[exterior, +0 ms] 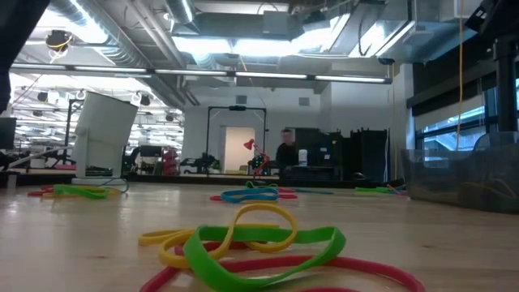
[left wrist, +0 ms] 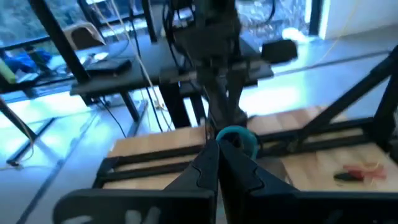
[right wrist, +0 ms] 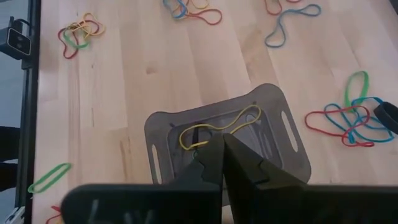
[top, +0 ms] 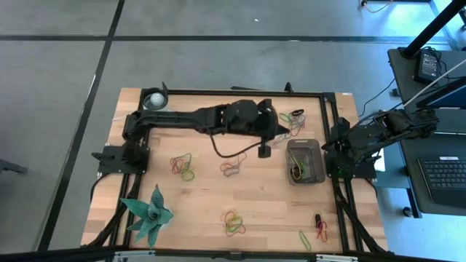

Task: Pick and place rubber bands into bin
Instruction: Put the blue rubber band into the black bin

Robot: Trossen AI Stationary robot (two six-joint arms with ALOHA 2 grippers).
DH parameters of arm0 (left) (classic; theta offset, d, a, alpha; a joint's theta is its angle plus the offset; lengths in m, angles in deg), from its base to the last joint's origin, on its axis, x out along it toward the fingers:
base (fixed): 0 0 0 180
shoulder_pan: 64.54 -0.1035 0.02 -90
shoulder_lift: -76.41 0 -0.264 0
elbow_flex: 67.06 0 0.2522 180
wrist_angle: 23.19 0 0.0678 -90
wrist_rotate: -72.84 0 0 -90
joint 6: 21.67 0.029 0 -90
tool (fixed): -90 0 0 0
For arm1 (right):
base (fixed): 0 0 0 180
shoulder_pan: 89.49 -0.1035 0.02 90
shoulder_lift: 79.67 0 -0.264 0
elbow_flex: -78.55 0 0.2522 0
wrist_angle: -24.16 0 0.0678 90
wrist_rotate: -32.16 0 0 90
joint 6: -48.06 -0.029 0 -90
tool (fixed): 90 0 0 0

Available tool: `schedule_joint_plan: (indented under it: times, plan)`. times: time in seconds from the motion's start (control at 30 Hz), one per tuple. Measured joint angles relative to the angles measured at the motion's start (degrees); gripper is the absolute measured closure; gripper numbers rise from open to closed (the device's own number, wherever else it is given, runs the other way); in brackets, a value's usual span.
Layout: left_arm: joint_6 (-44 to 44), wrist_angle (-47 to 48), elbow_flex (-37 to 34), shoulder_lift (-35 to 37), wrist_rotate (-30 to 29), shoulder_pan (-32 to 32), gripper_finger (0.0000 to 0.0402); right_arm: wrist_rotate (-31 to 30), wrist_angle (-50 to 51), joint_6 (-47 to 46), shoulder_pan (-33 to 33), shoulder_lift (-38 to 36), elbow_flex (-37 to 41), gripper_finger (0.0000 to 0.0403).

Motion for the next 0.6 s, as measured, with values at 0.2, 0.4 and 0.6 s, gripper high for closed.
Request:
schedule_joint_plan:
  times: [0.2, 0.4, 0.6]
  plan:
    - [0.3, -3.0, -0.1, -5.1, 4.6, -3.2, 0.0400, 0.0, -0.3, -0.2, 0.0, 0.0, 0.0, 0.0391]
    - [0.1, -14.2, -0.1, -12.0, 10.6, -3.9, 0.0400, -1.9, -0.4, -3.6, 0.0, 0.0, 0.0, 0.0391]
    - [-1.3, -24.0, -0.1, -18.7, 11.1, -3.8, 0.0400, -2.0, -0.8, -4.8, 0.0, 0.0, 0.0, 0.0391]
